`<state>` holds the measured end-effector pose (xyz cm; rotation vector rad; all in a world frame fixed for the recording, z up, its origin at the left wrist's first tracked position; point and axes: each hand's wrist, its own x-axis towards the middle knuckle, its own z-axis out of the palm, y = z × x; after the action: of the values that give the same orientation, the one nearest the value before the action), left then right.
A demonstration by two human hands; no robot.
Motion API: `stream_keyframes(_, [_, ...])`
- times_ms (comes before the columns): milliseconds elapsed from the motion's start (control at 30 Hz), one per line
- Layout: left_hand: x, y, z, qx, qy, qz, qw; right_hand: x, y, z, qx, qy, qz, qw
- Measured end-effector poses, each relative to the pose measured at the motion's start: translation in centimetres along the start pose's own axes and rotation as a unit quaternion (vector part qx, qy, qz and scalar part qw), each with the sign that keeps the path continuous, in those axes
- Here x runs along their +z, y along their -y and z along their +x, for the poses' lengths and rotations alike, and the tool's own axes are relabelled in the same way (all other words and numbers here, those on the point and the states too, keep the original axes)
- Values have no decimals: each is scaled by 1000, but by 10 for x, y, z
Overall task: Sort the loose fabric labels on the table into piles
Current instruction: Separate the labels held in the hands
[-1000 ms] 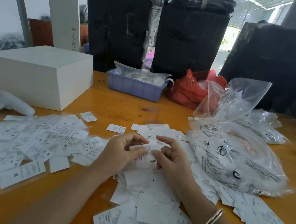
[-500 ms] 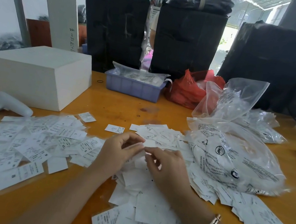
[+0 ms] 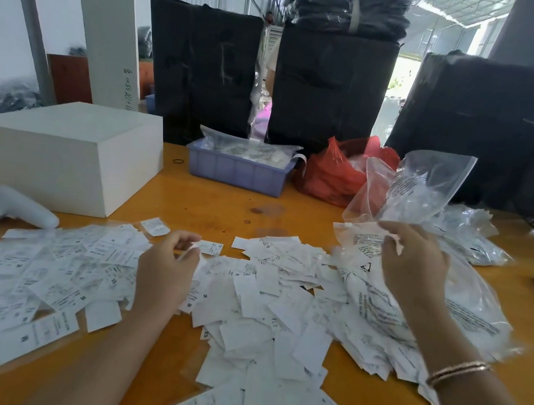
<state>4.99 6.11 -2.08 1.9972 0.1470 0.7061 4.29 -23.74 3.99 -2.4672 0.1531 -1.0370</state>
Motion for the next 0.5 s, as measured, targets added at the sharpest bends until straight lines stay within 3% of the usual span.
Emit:
stream_keyframes(100, [-7, 2, 2, 17, -16, 53, 998, -5, -35, 19, 99, 115, -126, 980])
stream_keyframes(233, [-11, 3, 0, 60, -18, 206, 977, 3, -59, 11, 123, 272, -242, 923])
stream_keyframes(300, [-9, 2, -2, 88, -19, 289, 953, 8, -62, 4, 122, 267, -244, 924])
stream_keyframes(400, [-7, 0, -4, 122, -17, 354, 927, 9, -62, 2, 119, 196, -234, 945])
stream_keyframes(500, [-10, -1, -4, 105, -3, 404, 909, 7, -62, 0, 135, 152, -203, 958])
